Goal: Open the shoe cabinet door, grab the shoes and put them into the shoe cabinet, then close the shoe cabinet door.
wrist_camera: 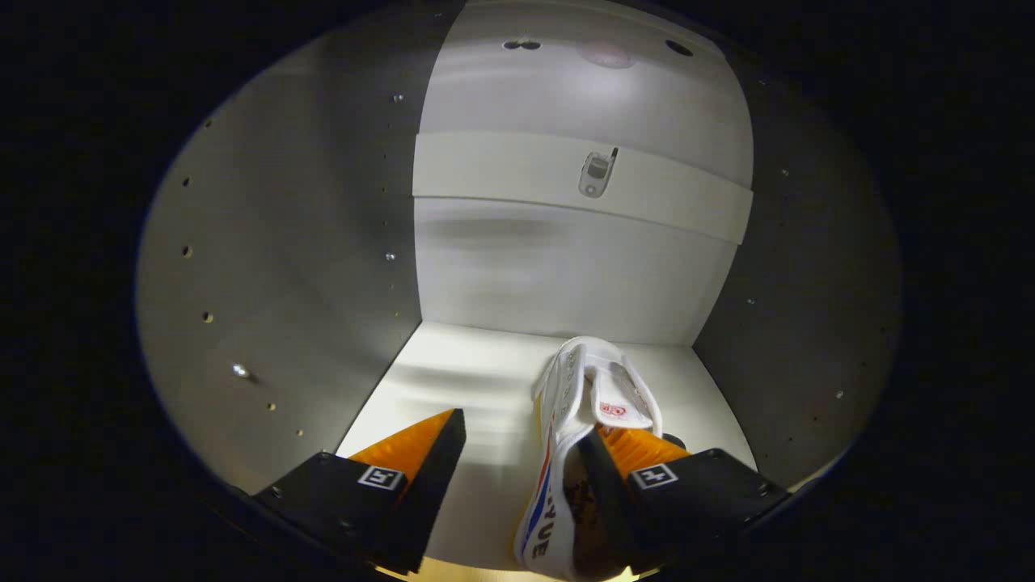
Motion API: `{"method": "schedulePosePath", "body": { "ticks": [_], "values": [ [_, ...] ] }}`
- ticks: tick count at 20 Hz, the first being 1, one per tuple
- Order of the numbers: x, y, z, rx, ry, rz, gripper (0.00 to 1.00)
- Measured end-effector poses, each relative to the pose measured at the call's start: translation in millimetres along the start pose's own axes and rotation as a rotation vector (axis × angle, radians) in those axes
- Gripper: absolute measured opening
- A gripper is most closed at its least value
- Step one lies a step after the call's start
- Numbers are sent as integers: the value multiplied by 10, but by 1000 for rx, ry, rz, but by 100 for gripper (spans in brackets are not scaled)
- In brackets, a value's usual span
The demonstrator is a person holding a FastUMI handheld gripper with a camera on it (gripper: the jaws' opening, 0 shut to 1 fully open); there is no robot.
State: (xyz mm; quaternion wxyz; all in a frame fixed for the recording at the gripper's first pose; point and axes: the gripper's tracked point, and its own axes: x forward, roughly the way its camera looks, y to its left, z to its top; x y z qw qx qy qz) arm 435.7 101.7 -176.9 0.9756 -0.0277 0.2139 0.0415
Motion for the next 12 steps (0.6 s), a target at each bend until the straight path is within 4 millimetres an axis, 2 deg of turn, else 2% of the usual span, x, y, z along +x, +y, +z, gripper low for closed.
{"method": "schedulePosePath", "body": {
  "ticks": [2,6,10,12],
  "values": [
    [-193,8,37,22,-23,2,99],
    [-720,-49,329,44,-154,-13,98],
    [-1371,-109,451,32,-249,-47,98],
    [-1720,-144,443,57,-288,-51,98]
  ]
}}
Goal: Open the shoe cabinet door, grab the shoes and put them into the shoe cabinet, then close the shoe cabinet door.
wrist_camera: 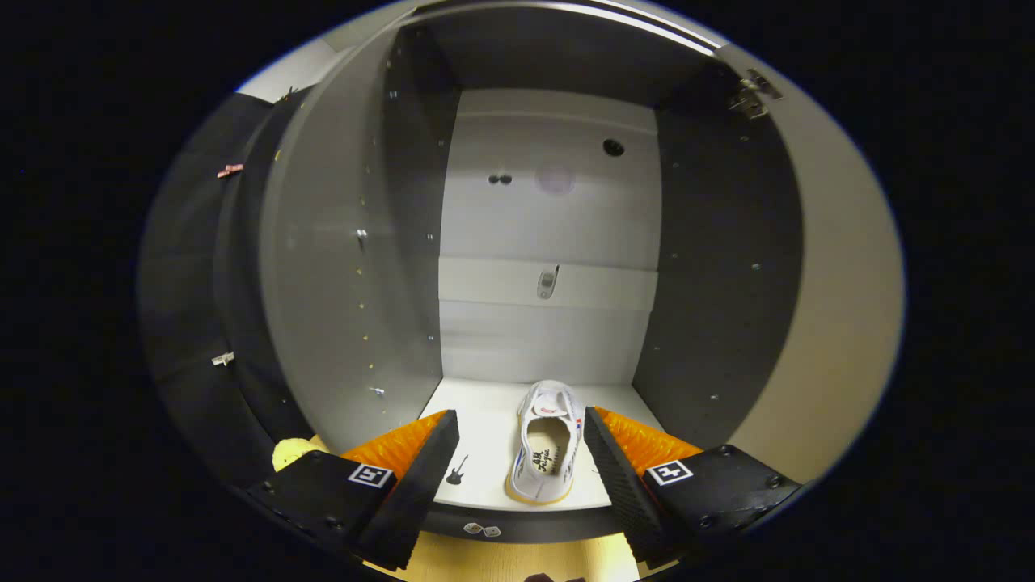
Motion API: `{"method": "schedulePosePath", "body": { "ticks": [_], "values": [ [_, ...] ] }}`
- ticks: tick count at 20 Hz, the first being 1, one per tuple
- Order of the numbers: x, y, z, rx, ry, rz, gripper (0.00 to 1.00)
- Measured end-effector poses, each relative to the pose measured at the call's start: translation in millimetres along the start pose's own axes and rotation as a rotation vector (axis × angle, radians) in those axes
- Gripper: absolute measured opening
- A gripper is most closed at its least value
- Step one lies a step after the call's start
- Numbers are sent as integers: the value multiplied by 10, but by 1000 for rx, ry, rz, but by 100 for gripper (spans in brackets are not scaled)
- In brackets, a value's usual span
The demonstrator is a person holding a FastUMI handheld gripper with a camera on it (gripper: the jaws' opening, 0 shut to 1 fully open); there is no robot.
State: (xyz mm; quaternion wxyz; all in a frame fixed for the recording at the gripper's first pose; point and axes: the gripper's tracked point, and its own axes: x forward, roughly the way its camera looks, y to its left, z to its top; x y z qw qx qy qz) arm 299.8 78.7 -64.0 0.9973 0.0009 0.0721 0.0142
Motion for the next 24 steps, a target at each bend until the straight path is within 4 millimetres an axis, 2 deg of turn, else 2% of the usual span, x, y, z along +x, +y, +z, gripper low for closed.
{"method": "schedulePosePath", "body": {
  "ticks": [6,9,16,21,24],
  "values": [
    [-958,-299,197,-9,-90,-42,98],
    [-1367,-510,129,-25,-97,-68,98],
    [-2301,-806,-104,-3,-133,-52,98],
    [-3028,-1205,-177,13,-148,-86,98],
    [-3406,-1618,-251,35,-134,-157,98]
  ]
}}
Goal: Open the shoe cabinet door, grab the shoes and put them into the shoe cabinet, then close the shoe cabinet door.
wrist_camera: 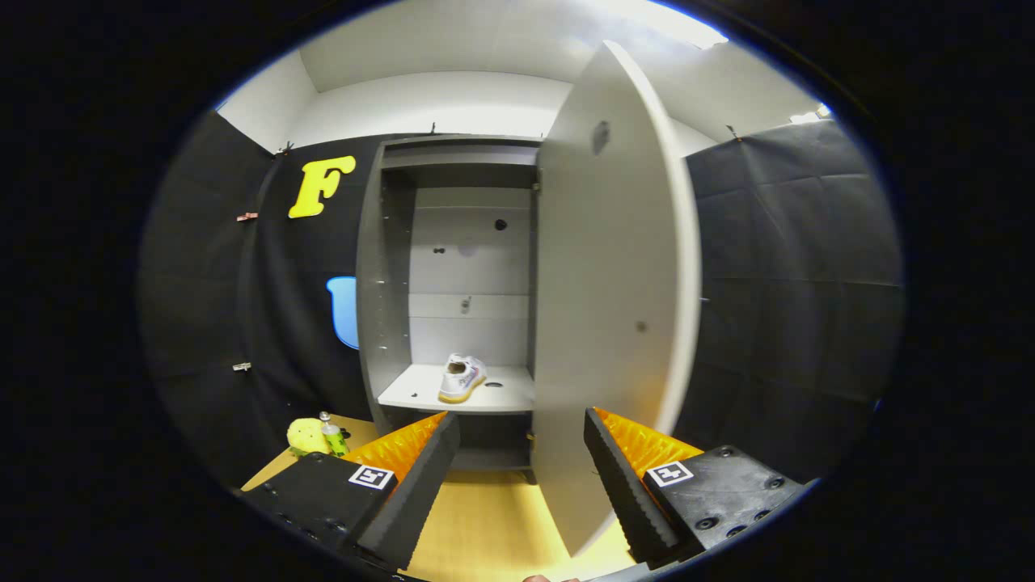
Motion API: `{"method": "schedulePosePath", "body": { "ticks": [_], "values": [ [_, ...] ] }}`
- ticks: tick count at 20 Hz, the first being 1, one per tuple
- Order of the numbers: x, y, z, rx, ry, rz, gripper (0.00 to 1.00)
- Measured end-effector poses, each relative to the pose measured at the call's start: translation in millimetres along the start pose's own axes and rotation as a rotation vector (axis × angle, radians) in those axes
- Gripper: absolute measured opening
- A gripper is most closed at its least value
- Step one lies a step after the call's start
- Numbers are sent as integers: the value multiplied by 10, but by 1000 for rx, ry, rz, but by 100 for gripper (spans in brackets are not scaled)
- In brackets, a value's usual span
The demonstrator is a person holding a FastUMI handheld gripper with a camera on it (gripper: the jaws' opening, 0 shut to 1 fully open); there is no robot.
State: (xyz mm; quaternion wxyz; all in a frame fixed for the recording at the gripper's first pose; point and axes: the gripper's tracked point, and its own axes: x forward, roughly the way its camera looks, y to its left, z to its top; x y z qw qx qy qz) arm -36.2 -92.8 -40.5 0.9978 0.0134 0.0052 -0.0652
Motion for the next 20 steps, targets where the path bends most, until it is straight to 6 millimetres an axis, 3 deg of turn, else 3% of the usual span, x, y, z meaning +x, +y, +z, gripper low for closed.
{"method": "schedulePosePath", "body": {
  "ticks": [2,5,7,11,15,20],
  "values": [
    [-145,-290,-5,-2,-5,-45,98],
    [-169,-762,-151,4,29,-137,98],
    [-97,-1111,-167,56,44,-205,98],
    [224,-1544,-222,95,68,-263,98],
    [549,-1628,-134,112,62,-240,98],
    [623,-1481,-125,111,68,-210,97]
  ]
}}
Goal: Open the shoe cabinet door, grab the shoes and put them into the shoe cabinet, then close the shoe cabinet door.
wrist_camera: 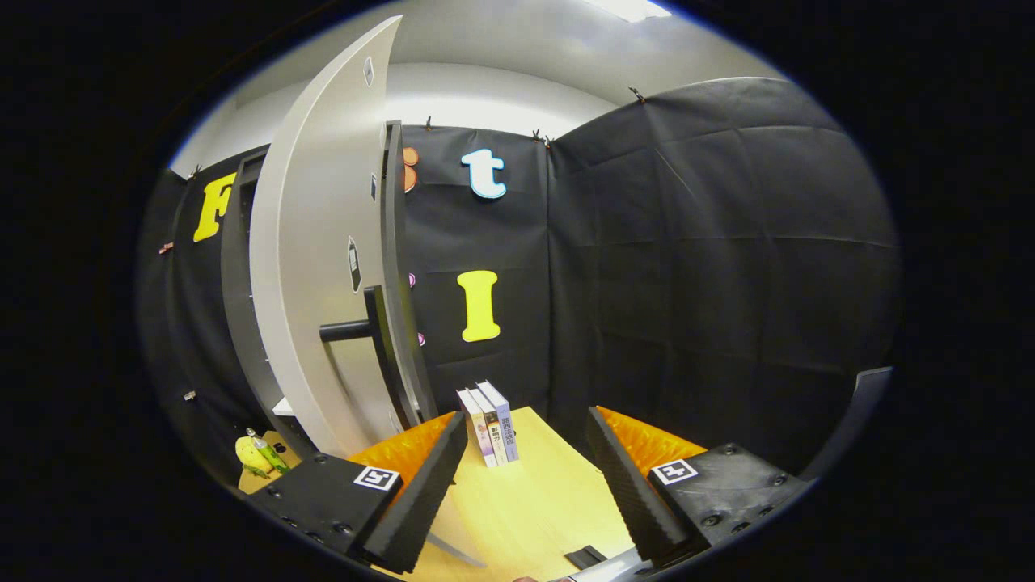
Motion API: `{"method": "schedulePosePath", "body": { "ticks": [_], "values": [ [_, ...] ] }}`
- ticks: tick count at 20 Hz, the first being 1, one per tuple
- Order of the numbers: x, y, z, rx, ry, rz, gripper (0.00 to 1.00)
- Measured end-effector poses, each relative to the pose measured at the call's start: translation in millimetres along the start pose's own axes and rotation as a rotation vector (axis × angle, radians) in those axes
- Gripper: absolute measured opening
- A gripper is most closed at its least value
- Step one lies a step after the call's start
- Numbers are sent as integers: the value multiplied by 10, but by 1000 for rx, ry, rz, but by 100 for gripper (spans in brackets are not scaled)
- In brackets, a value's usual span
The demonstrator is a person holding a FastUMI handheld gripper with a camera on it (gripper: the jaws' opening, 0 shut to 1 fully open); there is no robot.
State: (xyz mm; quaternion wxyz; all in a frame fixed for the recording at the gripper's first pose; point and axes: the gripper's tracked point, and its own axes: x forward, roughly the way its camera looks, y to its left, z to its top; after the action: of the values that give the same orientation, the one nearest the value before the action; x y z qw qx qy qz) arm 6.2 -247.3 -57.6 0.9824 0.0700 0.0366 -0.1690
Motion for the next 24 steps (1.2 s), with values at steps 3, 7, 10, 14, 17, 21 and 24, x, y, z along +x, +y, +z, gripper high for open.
{"method": "schedulePosePath", "body": {
  "ticks": [3,7,10,14,17,21,24],
  "values": [
    [-76,125,-24,-21,-1,4,96],
    [-201,386,-62,-9,5,28,96],
    [-309,663,-113,-4,9,68,96],
    [-352,1030,-172,0,23,118,96],
    [-398,1276,-140,16,22,164,96],
    [-418,1812,-175,4,32,257,96],
    [-367,2191,-220,-7,44,320,97]
  ]
}}
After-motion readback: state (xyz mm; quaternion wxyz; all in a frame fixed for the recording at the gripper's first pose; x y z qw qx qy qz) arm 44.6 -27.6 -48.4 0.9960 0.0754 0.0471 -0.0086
